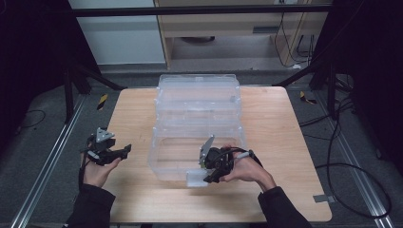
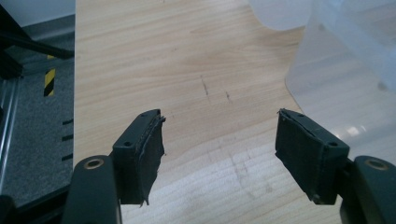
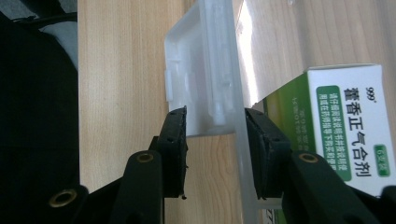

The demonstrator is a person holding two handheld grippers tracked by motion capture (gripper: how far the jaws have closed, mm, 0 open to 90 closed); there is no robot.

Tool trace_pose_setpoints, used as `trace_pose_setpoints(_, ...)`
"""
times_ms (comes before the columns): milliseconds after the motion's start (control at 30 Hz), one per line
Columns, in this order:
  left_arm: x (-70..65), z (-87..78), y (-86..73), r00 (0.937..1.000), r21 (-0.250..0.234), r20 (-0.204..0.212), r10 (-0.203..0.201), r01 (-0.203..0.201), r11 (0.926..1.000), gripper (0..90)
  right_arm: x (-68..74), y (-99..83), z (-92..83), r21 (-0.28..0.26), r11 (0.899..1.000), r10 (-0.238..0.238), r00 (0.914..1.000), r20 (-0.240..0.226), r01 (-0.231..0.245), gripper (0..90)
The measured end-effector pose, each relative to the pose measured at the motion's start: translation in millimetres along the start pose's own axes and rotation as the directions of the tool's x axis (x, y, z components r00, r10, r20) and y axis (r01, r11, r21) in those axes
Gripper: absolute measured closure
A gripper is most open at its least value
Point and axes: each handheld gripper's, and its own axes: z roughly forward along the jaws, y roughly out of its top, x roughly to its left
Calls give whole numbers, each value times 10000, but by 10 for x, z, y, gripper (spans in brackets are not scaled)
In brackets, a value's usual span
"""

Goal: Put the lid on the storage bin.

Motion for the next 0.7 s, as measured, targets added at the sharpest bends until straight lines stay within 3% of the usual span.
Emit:
trace_pose_setpoints(467, -22, -165, 390, 9968, -906, 406, 692, -653, 9937, 387, 0, 2, 1, 10, 10000, 8, 10000, 10, -8, 619)
trace_pose_setpoints(700, -79, -199, 606, 9889, -1141, 742, 1287, -1198, 9862, 396, 3, 1, 1, 14, 10000, -9, 10000, 18, 9, 619)
